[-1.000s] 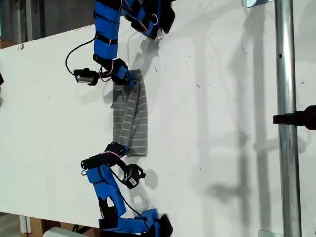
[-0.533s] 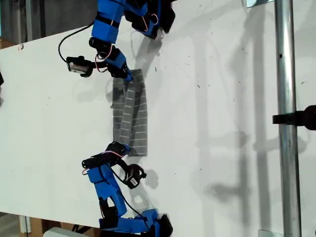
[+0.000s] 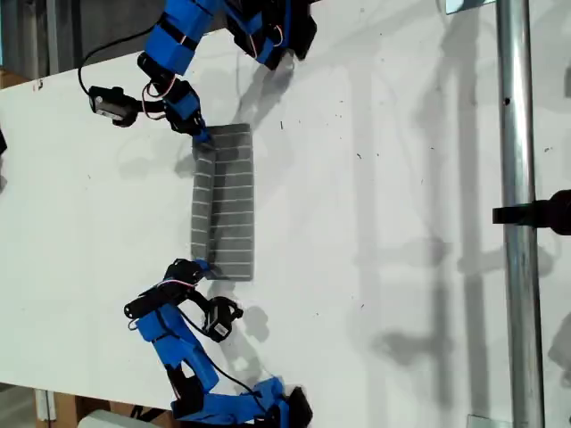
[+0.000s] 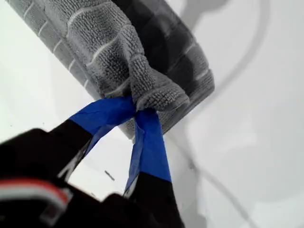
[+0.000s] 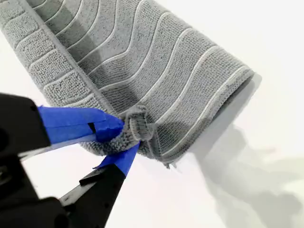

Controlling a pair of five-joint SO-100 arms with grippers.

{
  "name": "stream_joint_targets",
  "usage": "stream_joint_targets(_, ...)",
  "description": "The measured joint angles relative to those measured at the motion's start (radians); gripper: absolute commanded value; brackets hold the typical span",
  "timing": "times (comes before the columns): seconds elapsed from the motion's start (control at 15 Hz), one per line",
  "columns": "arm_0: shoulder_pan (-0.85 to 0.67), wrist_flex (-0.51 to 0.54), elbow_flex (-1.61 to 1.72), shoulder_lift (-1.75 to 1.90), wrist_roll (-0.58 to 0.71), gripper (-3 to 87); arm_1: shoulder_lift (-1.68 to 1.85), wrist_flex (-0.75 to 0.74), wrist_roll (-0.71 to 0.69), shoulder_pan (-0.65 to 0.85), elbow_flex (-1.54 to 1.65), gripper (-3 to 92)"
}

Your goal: Grasp corners of a towel and fold twice.

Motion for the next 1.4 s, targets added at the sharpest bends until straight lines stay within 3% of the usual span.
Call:
stream_joint_targets(0.2,-0.087,-0.051,-0.005,0.0,0.037,-3.2,-0.156,-0.074,-0.1,0.072,-0.135,-0.2)
stream_joint_targets(0.47,-0.107,-0.055,-0.011,0.0,0.052,-3.2,-0.181,-0.041,-0.138,0.097,-0.23,-0.2)
stream_joint_targets(0.93,0.081,0.048,0.005,-0.126,-0.08,-1.6,-0.193,-0.031,0.003,-0.015,0.005,-0.2)
stream_joint_targets(1.0,0.089,0.052,0.008,-0.135,-0.092,1.2,-0.198,-0.018,0.014,-0.014,0.032,-0.2)
stream_joint_targets(1.13,0.104,0.074,0.008,-0.138,-0.104,19.8,-0.221,-0.021,0.028,-0.009,0.049,-0.2)
stream_joint_targets(1.27,0.118,0.091,0.02,-0.138,-0.133,29.6,-0.239,-0.028,0.031,-0.011,0.049,1.1)
stream_joint_targets(1.4,0.117,0.095,0.02,-0.138,-0.156,41.8,-0.239,-0.028,0.038,-0.005,0.049,8.6)
